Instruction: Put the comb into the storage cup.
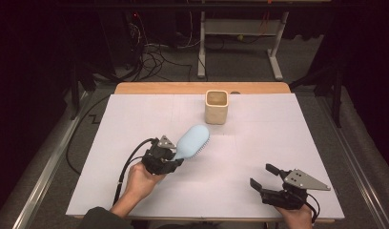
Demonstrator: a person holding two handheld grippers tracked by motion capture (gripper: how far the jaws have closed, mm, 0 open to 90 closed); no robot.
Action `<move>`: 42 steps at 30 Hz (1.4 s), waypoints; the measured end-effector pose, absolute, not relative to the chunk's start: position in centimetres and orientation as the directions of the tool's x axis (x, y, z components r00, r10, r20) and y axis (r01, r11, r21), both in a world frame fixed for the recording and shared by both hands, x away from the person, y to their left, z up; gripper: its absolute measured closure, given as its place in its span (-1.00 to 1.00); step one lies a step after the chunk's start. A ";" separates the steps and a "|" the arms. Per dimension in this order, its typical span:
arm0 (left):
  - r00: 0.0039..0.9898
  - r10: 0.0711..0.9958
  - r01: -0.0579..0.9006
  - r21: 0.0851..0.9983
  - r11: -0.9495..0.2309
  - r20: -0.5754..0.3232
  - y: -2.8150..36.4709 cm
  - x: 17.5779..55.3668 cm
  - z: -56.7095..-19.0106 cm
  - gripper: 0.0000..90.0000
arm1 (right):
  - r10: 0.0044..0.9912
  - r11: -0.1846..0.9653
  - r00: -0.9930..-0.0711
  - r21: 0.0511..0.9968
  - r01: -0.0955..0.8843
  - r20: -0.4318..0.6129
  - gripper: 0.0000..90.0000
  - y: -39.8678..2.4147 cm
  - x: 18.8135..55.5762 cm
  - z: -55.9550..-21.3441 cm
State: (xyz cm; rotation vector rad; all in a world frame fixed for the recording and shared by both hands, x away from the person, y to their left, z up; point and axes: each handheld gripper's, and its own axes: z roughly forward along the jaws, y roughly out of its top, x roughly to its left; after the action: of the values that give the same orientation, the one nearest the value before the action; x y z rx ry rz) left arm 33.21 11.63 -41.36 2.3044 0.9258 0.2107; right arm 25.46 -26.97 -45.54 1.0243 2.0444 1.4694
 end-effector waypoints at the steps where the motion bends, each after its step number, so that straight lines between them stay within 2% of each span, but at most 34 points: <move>1: 0.740 0.667 0.565 0.617 -0.548 -0.085 11.5 33.1 -41.4 0.54 | 0.760 0.170 -0.644 0.931 0.321 0.083 -0.53 -26.8 25.5 -45.5; 17: 0.788 0.613 0.511 0.623 -0.592 -0.064 9.1 32.2 -41.0 0.54 | 0.703 0.144 -0.696 0.930 0.339 0.145 -0.55 -24.1 26.5 -45.6; 42: 0.829 0.557 0.466 0.624 -0.627 -0.060 5.4 31.8 -41.1 0.54 | 0.661 0.121 -0.719 0.915 0.385 0.215 -0.55 -22.0 28.4 -45.4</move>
State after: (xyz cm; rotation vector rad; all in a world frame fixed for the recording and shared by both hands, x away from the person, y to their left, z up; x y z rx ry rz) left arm 31.76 5.42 -41.10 2.3571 0.7458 0.1819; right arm 28.37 -22.00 -45.44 1.0327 2.1543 1.6356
